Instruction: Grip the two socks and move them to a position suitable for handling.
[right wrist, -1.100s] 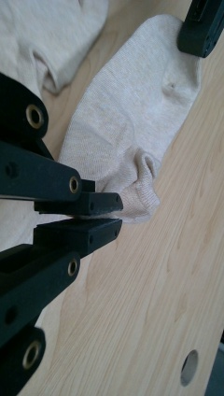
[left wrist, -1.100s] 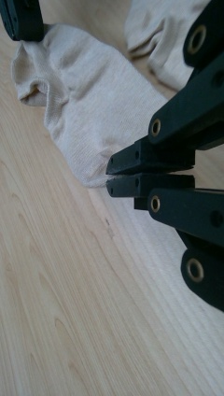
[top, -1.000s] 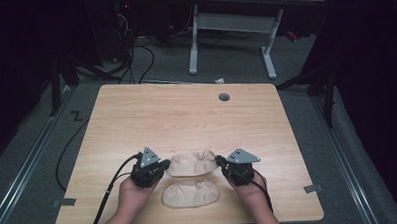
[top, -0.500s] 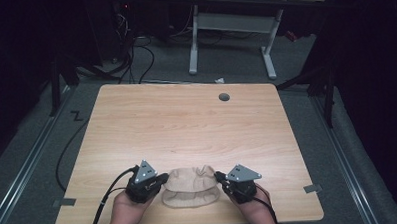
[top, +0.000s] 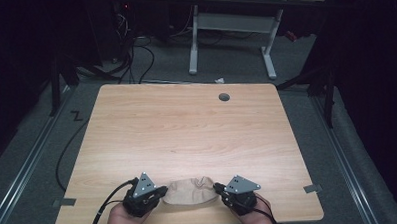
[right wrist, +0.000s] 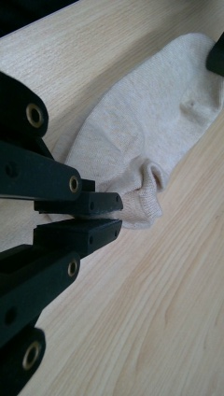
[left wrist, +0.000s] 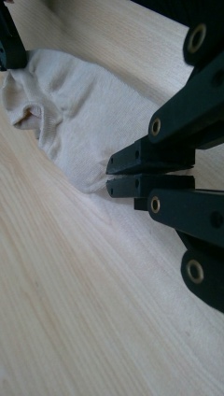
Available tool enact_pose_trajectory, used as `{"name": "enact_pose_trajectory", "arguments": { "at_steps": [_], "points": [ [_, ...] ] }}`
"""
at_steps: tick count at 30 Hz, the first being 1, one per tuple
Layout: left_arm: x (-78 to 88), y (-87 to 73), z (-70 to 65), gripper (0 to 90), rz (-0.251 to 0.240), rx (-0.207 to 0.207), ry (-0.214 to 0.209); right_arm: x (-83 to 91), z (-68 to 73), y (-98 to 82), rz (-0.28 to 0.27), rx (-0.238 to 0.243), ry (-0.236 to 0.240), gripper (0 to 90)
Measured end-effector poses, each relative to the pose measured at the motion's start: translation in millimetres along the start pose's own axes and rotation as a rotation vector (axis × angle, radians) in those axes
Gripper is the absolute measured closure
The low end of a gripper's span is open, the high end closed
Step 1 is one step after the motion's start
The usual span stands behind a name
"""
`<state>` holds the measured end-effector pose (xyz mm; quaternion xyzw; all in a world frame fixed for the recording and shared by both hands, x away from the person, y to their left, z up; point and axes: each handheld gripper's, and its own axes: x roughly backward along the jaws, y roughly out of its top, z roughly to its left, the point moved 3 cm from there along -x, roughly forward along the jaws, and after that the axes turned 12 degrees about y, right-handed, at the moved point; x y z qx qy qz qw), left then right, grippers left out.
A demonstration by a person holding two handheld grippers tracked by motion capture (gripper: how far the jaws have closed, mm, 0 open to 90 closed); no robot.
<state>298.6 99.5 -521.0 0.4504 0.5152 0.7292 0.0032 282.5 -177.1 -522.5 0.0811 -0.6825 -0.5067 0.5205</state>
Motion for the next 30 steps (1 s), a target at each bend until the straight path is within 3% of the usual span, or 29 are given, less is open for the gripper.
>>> {"name": "enact_pose_trajectory", "arguments": {
  "at_steps": [6, 10, 12, 18, 22, 30],
  "points": [
    [-5.3, -3.9, -4.1, 86.4, 0.036, -0.038, 0.021, -3.1, -3.5, -4.9, 0.035, -0.012, 0.008, 85.2],
    [-8.5, -6.2, -4.5, 83.7, 0.05, -0.033, 0.022, -6.1, -3.6, -7.4, 0.061, -0.019, 0.02, 83.4],
    [-9.1, -5.9, -3.6, 79.4, 0.046, -0.025, 0.021, -7.3, -3.9, -8.1, 0.065, -0.024, 0.019, 78.5],
    [-8.9, -2.0, 3.0, 61.2, -0.003, 0.007, 0.025, -2.3, -7.0, -4.9, 0.01, -0.043, -0.011, 67.3],
    [-11.7, 0.3, 8.9, 57.2, -0.018, 0.032, 0.037, -3.9, -12.4, -4.7, -0.011, -0.061, -0.029, 62.6],
    [-10.5, 2.5, 28.5, 55.2, -0.036, 0.076, 0.069, -5.7, -15.9, -7.0, -0.028, -0.033, -0.062, 58.2]
  ]
}}
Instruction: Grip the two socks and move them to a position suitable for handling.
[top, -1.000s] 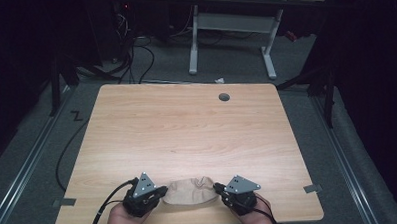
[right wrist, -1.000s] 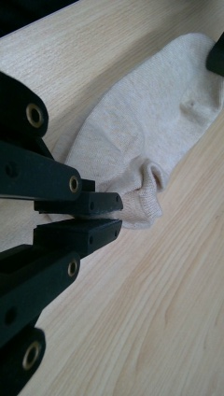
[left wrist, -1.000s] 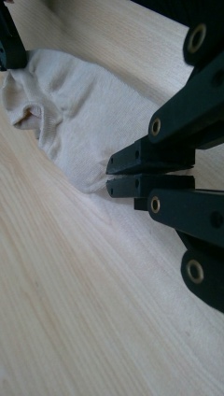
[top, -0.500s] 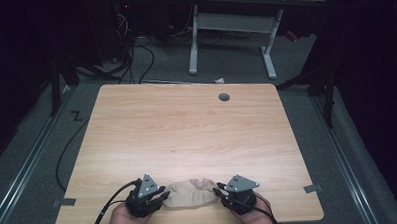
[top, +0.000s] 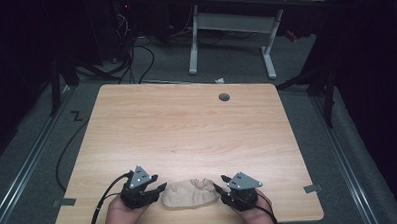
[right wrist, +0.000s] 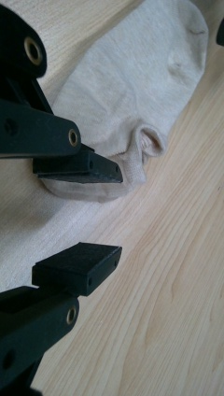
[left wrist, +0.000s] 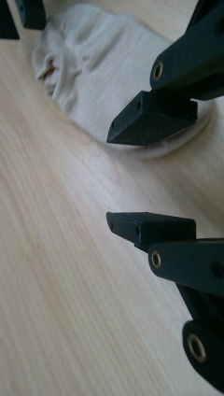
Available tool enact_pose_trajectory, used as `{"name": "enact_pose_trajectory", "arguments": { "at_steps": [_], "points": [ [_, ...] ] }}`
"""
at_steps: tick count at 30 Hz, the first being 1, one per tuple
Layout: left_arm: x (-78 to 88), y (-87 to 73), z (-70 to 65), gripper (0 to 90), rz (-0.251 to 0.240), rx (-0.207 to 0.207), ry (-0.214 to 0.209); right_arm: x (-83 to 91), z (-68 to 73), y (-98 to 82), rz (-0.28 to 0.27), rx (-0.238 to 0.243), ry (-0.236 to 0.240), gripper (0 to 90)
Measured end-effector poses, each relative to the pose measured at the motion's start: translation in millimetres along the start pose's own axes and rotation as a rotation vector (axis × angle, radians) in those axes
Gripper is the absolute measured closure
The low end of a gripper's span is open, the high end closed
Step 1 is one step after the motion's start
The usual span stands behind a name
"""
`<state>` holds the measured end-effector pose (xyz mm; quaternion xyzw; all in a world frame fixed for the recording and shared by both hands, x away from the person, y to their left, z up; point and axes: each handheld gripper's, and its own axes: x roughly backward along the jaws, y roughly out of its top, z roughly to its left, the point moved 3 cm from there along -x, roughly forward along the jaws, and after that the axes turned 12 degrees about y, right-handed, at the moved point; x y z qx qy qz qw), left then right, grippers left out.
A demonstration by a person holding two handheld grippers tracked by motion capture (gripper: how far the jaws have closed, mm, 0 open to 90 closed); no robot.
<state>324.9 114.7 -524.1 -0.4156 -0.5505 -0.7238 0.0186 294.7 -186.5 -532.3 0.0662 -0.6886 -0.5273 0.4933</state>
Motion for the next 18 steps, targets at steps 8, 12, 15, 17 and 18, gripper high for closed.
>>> {"name": "enact_pose_trajectory", "arguments": {
  "at_steps": [8, 12, 15, 17, 18],
  "points": [
    [3.9, 3.6, 38.6, 54.4, -0.034, 0.078, 0.072, 2.7, -13.2, -1.0, -0.033, -0.034, -0.034, 55.7],
    [1.3, 2.3, 54.5, 53.2, -0.028, 0.095, 0.104, 3.6, -21.8, -1.1, -0.034, -0.044, -0.061, 54.6],
    [-2.1, 1.0, 66.7, 52.1, -0.021, 0.103, 0.138, 5.9, -31.2, 1.4, -0.045, -0.058, -0.088, 53.6],
    [-4.2, -0.5, 75.2, 51.3, -0.012, 0.112, 0.159, 7.1, -39.8, 3.9, -0.053, -0.072, -0.108, 52.7],
    [-5.2, -1.3, 79.5, 50.6, -0.009, 0.114, 0.173, 6.9, -44.9, 5.1, -0.058, -0.082, -0.118, 52.2]
  ]
}}
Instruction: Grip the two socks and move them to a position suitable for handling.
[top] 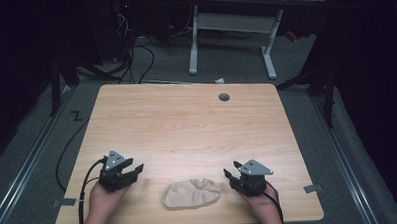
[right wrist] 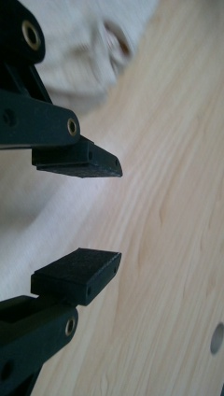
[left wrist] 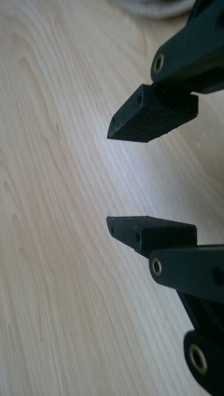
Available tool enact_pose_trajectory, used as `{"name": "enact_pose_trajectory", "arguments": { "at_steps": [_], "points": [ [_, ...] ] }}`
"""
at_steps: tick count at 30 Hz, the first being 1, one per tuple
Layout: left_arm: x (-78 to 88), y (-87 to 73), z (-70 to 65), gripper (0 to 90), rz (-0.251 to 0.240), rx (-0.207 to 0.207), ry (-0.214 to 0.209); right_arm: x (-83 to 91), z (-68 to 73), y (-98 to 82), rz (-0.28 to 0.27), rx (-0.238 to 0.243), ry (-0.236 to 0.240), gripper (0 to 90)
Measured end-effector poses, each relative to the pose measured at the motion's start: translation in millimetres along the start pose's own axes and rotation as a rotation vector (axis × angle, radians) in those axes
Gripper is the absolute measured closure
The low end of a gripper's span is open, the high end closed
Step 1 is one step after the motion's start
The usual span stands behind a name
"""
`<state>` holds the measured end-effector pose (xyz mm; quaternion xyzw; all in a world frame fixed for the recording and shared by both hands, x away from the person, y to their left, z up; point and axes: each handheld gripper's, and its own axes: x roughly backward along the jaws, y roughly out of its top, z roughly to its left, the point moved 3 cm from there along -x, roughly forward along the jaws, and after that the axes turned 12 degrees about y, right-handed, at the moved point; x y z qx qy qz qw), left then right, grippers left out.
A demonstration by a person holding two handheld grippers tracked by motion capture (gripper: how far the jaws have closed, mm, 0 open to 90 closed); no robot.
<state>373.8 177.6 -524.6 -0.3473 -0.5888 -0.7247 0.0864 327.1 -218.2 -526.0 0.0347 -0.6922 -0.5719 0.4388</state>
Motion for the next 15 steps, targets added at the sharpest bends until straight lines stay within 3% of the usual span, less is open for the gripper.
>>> {"name": "enact_pose_trajectory", "arguments": {
  "at_steps": [5, 8, 9, 15],
  "points": [
    [-6.2, -4.3, 20.7, 48.8, 0.017, 0.0, 0.075, -12.5, -29.4, 10.0, -0.011, -0.062, -0.043, 52.6],
    [-7.1, -6.3, 27.2, 49.1, 0.028, 0.005, 0.099, -29.4, -46.2, 14.4, 0.018, -0.103, -0.073, 52.9],
    [-5.8, -6.2, 32.5, 49.1, 0.024, 0.039, 0.094, -35.8, -51.2, 15.6, 0.028, -0.123, -0.079, 52.9],
    [-3.8, -4.1, 30.9, 49.1, 0.015, 0.053, 0.079, -31.1, -45.5, 14.2, 0.028, -0.085, -0.086, 52.0]
  ]
}}
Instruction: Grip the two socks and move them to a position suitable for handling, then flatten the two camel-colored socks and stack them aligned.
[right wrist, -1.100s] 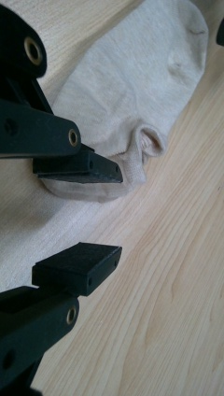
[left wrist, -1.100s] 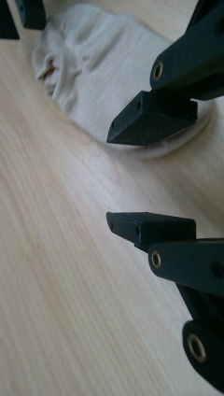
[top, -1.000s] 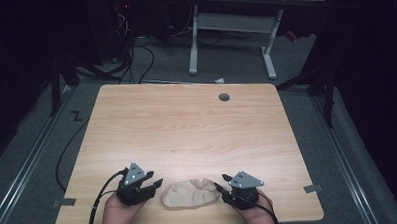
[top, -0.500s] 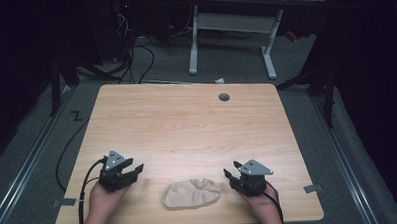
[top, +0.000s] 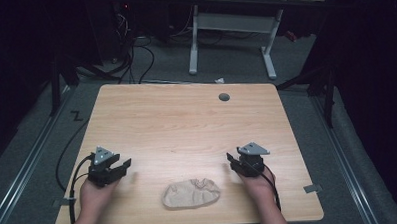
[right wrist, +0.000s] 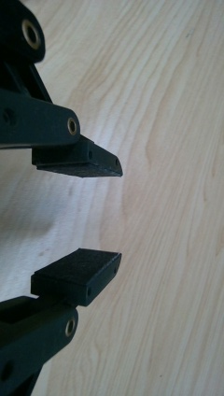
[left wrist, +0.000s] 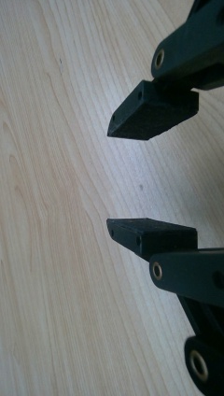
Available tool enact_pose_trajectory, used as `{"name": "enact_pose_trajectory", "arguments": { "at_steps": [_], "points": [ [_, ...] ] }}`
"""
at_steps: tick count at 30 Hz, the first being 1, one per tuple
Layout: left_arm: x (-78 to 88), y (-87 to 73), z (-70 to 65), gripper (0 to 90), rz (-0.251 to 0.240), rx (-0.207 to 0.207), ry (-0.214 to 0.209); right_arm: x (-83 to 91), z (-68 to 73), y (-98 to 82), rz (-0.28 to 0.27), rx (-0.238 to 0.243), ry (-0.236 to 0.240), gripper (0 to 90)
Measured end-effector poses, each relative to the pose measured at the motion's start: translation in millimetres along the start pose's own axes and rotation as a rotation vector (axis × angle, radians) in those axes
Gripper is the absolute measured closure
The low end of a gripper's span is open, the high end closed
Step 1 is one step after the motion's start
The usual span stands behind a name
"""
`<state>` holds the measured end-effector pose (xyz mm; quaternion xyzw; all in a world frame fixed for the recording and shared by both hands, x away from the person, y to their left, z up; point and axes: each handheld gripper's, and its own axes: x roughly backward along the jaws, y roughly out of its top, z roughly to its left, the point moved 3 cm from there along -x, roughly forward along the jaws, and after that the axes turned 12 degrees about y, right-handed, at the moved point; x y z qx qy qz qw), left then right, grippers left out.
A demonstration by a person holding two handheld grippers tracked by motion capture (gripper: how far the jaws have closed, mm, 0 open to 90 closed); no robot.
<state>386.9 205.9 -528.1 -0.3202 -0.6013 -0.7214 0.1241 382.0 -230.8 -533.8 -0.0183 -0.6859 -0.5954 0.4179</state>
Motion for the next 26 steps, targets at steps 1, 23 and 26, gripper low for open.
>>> {"name": "enact_pose_trajectory", "arguments": {
  "at_steps": [1, 23, 26],
  "points": [
    [0.2, 0.0, -1.3, 49.1, -0.001, -0.002, 0.001, 1.5, 0.2, -2.4, 0.006, 0.0, -0.005, 52.0],
    [9.1, 4.9, -16.6, 50.1, -0.031, -0.06, -0.032, 12.9, -10.2, -18.5, 0.042, 0.01, -0.055, 50.6],
    [17.0, 7.9, -16.2, 50.4, -0.06, -0.032, -0.043, 12.0, -4.7, -14.4, 0.035, 0.028, -0.055, 50.6]
  ]
}}
